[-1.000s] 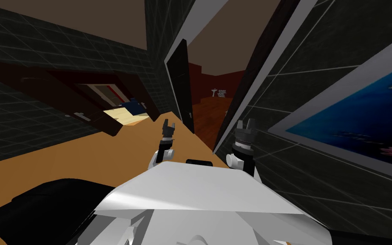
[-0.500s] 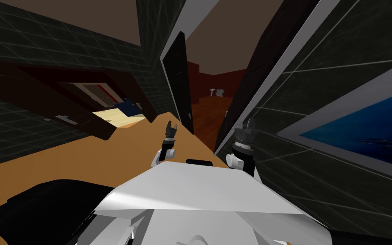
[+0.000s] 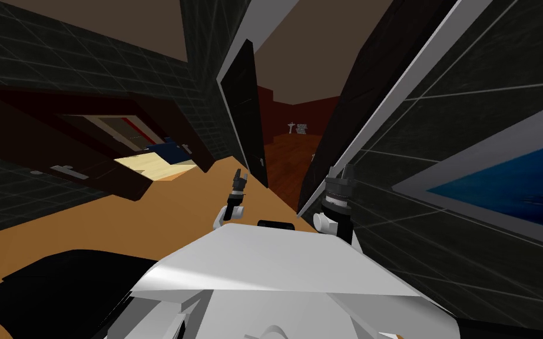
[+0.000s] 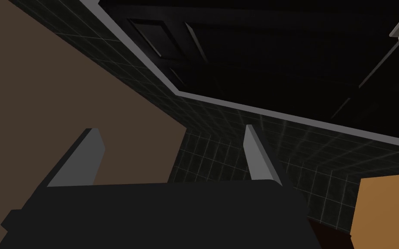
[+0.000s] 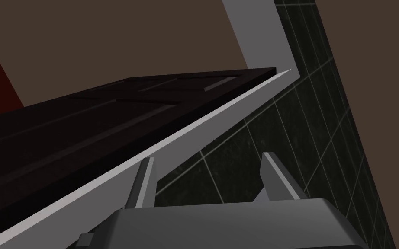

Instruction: Push the door open

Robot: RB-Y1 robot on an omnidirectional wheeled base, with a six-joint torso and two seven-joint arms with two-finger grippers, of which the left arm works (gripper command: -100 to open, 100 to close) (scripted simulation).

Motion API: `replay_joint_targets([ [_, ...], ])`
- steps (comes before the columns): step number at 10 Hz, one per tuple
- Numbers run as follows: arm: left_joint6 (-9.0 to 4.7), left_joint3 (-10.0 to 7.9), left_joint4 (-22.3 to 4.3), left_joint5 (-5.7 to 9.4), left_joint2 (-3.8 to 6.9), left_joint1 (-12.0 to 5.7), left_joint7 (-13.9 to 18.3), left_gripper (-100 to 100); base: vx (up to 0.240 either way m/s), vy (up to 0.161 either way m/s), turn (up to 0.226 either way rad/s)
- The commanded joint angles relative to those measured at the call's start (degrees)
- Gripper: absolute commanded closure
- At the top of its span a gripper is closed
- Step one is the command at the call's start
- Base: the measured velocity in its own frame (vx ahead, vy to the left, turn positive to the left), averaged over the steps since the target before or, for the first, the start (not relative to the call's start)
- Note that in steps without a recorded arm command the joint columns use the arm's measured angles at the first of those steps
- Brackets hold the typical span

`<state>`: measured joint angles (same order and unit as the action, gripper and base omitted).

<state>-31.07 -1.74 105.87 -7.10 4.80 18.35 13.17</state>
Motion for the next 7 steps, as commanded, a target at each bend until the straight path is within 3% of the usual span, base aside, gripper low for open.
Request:
replay_joint_targets([
  [1,-0.84,0.02,-2.09,-0.43,0.33,-0.54,0.38,-100,0.080,0.076,-0.084],
  [7,-3.28,0.07,-10.50,-2.19,1.17,-3.71,1.58,-100,0.084,0.083,-0.076],
])
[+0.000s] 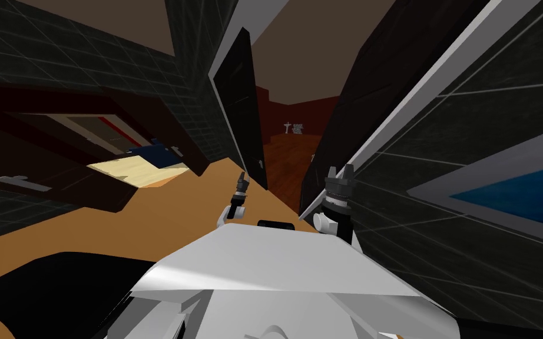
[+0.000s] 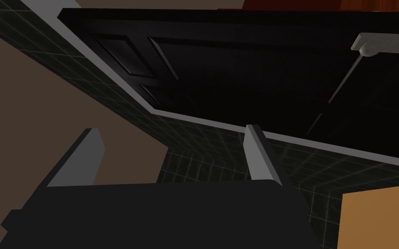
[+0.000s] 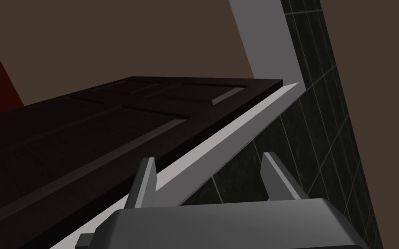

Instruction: Push the door open

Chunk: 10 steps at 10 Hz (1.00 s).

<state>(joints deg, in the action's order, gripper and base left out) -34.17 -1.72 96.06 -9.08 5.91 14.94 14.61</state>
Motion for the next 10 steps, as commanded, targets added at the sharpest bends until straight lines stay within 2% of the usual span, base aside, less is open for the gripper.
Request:
replay_joint_targets([
  [1,-0.60,0.05,-2.12,-0.51,0.20,-0.85,0.34,-100,0.074,0.094,-0.103],
  [10,-4.41,0.12,-15.26,-3.27,1.19,-5.81,2.21,-100,0.080,0.088,-0.079],
])
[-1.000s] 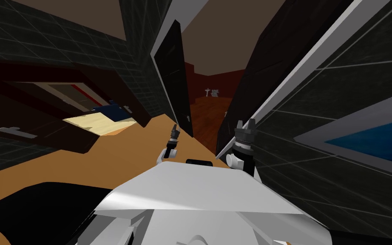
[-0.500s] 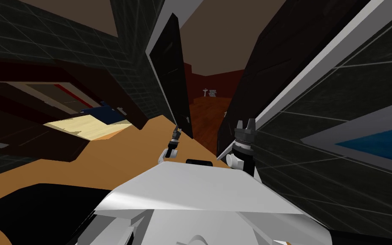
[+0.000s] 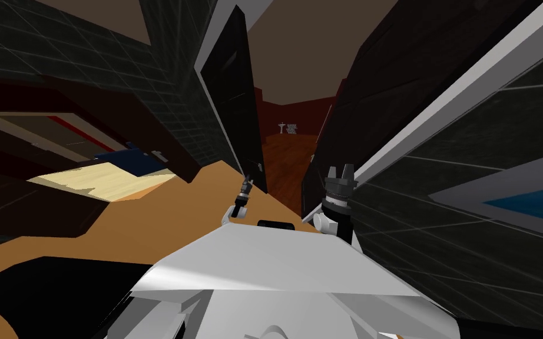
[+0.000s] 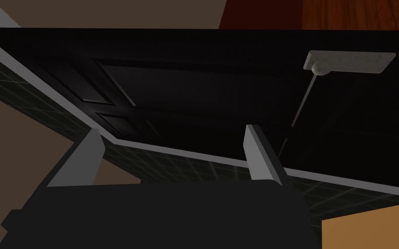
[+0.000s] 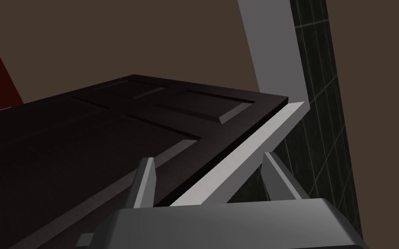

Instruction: Push the door open

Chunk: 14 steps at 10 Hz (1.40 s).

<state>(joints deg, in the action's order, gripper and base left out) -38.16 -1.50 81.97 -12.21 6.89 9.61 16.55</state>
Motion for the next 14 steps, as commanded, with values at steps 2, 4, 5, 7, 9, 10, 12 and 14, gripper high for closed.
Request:
replay_joint_targets([
  [2,-1.26,-0.08,-4.10,-0.74,0.40,-1.58,0.68,-100,0.066,0.083,-0.082],
  [4,-2.11,-0.06,-7.00,-1.35,0.58,-2.68,1.10,-100,0.085,0.105,-0.092],
  [5,-2.52,-0.05,-8.42,-1.65,0.66,-3.22,1.30,-100,0.075,0.091,-0.073],
  [7,-3.34,-0.04,-11.26,-2.25,0.81,-4.29,1.70,-100,0.067,0.102,-0.083],
  [9,-4.17,-0.02,-14.10,-2.84,0.97,-5.36,2.11,-100,0.081,0.096,-0.077],
  [10,-4.57,-0.01,-15.49,-3.13,1.04,-5.89,2.30,-100,0.066,0.099,-0.081],
  [12,-5.34,0.00,-18.16,-3.70,1.16,-6.89,2.68,-100,0.056,0.100,-0.074],
  [14,-6.12,0.02,-20.83,-4.26,1.28,-7.90,3.06,-100,0.069,0.090,-0.077],
])
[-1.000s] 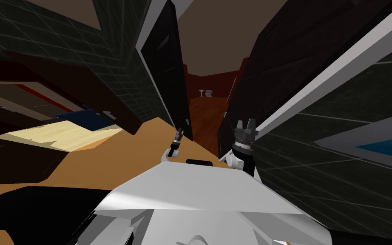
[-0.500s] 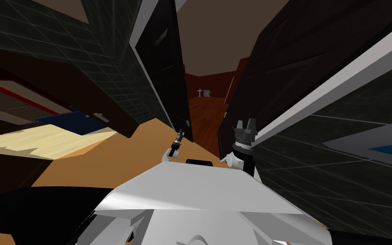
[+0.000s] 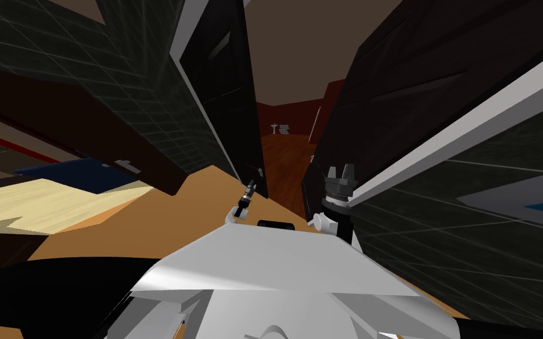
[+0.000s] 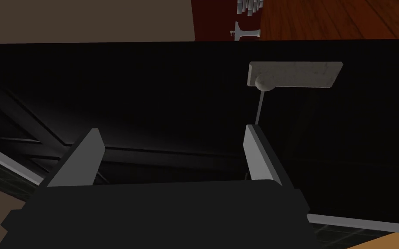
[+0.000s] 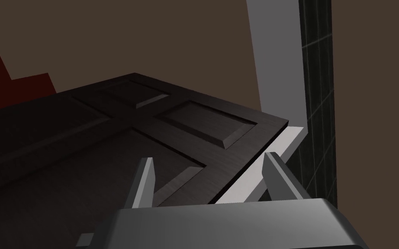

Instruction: Push the door open

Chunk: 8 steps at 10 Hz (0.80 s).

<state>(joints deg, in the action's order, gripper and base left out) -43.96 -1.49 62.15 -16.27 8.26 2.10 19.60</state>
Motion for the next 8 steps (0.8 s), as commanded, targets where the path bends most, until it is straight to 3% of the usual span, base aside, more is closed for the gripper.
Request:
replay_joint_targets([
  [1,-0.70,0.02,-2.35,-0.48,-0.04,-0.90,0.21,-100,0.058,0.106,-0.069],
  [8,-3.16,0.07,-10.84,-2.26,0.29,-4.10,1.42,-100,0.064,0.088,-0.070],
])
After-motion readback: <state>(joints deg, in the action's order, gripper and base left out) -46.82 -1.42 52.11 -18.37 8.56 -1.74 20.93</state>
